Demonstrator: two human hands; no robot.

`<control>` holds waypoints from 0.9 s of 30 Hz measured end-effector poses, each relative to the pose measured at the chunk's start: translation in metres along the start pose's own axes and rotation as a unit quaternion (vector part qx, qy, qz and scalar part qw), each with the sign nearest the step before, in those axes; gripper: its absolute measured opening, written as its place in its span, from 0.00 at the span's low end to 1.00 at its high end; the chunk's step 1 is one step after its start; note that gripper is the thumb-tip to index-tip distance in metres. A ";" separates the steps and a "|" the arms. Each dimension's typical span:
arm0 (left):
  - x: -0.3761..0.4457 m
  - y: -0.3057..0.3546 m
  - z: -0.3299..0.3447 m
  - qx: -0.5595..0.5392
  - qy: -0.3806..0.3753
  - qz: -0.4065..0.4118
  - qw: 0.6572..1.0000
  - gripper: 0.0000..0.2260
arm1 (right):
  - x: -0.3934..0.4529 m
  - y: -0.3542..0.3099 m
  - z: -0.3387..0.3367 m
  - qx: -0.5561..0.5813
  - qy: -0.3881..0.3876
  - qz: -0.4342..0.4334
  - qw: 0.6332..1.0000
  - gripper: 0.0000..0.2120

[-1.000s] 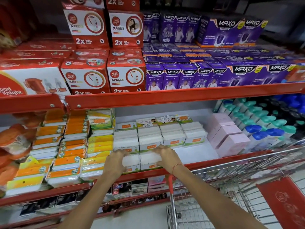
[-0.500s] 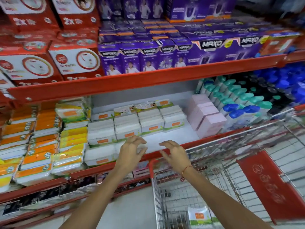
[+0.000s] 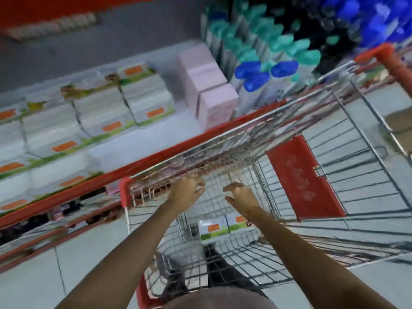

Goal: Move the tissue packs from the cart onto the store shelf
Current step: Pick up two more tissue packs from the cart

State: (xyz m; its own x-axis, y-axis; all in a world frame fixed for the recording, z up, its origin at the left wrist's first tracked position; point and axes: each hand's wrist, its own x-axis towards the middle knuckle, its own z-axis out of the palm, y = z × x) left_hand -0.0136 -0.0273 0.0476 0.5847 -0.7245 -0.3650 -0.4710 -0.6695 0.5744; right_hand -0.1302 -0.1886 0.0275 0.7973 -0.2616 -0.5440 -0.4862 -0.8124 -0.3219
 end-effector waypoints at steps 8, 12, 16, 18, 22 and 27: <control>0.010 -0.017 0.114 0.022 -0.209 -0.113 0.971 0.19 | 0.007 0.076 0.074 -0.075 -0.173 0.029 0.982 0.26; 0.012 -0.026 0.163 0.067 -0.250 -0.123 0.958 0.31 | 0.013 0.104 0.104 -0.119 -0.177 -0.023 0.977 0.41; 0.013 -0.027 0.186 0.086 -0.235 -0.141 0.958 0.36 | 0.020 0.104 0.111 -0.116 -0.166 -0.028 0.979 0.30; 0.013 -0.027 0.188 0.075 -0.188 -0.142 0.969 0.28 | 0.024 0.102 0.110 -0.113 -0.164 -0.029 0.980 0.30; 0.005 -0.026 0.182 0.044 -0.178 -0.158 0.970 0.27 | 0.019 0.096 0.098 -0.093 -0.190 0.003 0.977 0.25; -0.008 -0.028 0.191 0.062 -0.194 -0.164 0.965 0.39 | 0.007 0.092 0.096 -0.121 -0.182 0.000 0.976 0.24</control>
State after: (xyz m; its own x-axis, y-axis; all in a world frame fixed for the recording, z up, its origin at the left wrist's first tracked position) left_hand -0.1309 -0.0341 -0.1053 0.4354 -0.4602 -0.7737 -0.3912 -0.8708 0.2978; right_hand -0.2037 -0.2147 -0.0804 0.5963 -0.0938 -0.7972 -0.3521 -0.9231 -0.1548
